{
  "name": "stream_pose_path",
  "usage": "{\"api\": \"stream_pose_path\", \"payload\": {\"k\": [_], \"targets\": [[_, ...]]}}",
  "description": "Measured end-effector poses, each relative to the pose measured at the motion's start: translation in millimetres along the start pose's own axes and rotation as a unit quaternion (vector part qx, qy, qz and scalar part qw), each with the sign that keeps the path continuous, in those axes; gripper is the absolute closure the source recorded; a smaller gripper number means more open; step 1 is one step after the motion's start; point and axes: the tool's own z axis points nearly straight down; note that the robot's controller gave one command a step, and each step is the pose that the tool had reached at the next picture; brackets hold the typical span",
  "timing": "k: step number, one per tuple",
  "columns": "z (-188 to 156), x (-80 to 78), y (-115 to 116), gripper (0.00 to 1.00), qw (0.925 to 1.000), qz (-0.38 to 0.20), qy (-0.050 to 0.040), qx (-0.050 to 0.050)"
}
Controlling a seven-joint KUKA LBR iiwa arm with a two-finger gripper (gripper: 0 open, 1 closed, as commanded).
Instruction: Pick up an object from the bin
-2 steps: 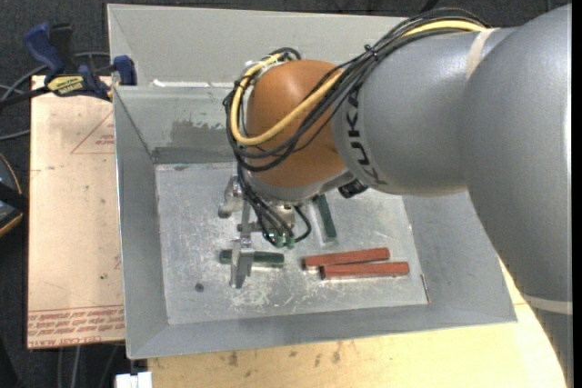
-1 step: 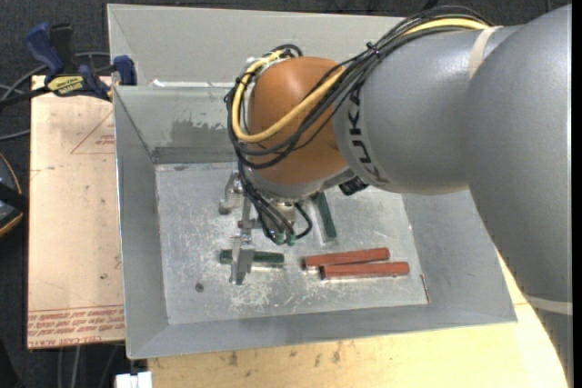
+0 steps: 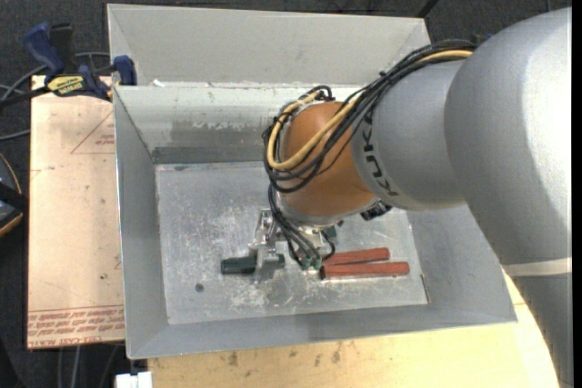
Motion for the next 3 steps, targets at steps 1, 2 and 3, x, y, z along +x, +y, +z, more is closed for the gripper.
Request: {"api": "stream_pose_path", "payload": {"k": [1,2,3], "targets": [[0.0,0.1,0.0,1.00,1.0000,0.000,0.0001,0.000],[-163.0,23.7,-6.1,1.00,0.9998,0.019,0.0053,0.001],[-161.8,24.2,-6.2,1.00,0.9998,0.019,0.0065,0.002]]}}
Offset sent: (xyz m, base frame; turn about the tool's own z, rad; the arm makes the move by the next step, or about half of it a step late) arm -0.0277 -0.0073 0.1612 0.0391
